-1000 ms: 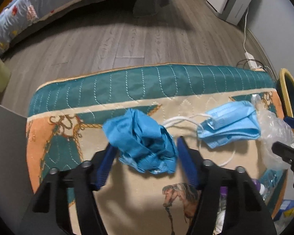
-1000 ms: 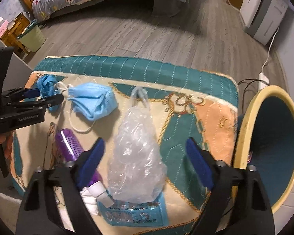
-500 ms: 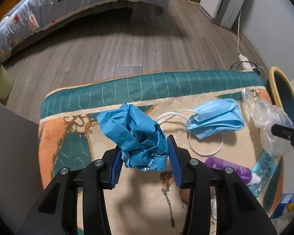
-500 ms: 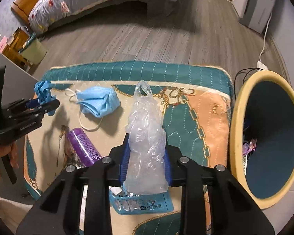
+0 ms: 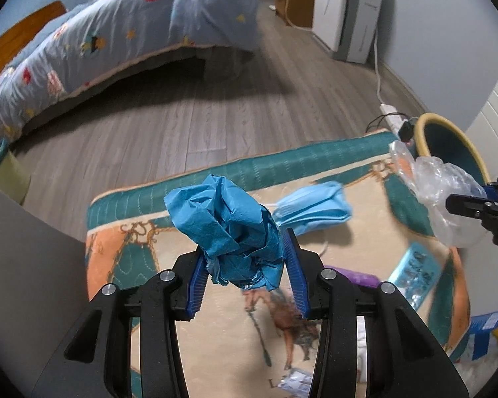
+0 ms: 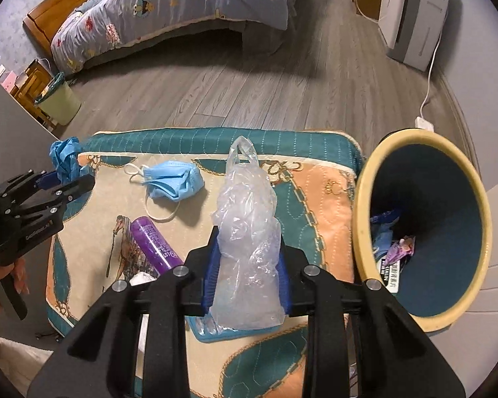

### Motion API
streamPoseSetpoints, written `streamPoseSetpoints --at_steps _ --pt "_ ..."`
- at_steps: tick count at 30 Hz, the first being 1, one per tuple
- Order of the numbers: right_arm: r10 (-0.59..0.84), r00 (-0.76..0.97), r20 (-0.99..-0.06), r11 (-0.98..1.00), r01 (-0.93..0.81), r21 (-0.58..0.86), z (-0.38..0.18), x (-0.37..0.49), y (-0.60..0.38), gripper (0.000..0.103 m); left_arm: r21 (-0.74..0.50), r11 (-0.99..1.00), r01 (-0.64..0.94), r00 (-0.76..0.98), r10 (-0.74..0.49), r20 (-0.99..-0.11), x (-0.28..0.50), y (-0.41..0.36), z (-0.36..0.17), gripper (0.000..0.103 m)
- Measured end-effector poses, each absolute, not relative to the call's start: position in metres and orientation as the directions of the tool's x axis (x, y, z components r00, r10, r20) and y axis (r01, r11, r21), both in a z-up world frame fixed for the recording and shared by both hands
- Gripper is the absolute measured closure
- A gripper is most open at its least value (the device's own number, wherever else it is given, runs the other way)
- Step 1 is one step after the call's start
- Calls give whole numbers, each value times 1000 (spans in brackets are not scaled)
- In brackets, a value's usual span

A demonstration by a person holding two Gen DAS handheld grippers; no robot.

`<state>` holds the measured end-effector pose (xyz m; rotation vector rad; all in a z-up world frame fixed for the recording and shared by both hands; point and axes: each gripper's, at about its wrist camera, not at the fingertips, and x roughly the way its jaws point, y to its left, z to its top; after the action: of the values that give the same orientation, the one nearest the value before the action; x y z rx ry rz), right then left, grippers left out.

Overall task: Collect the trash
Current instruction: 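Carry both items over the bin and open both tools to drop them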

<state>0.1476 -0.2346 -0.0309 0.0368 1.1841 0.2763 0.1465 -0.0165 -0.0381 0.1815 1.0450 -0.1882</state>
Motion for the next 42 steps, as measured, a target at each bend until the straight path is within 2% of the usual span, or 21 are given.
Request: streamPoseSetpoints --at_steps 16,29,37,42 --pt "177 419 -890 984 -94 152 -11 136 -301 74 64 924 377 528 -158 -835 135 -84 -19 59" --pt "109 484 -868 974 124 191 -13 135 -396 74 28 828 561 485 -301 -821 108 -163 -17 59" --pt "130 459 -879 900 318 299 -42 133 -457 74 46 775 631 430 -300 -851 93 -199 -40 59" --pt "109 435 -894 883 371 288 -54 131 -474 74 38 755 654 414 -316 -854 91 -228 -44 59"
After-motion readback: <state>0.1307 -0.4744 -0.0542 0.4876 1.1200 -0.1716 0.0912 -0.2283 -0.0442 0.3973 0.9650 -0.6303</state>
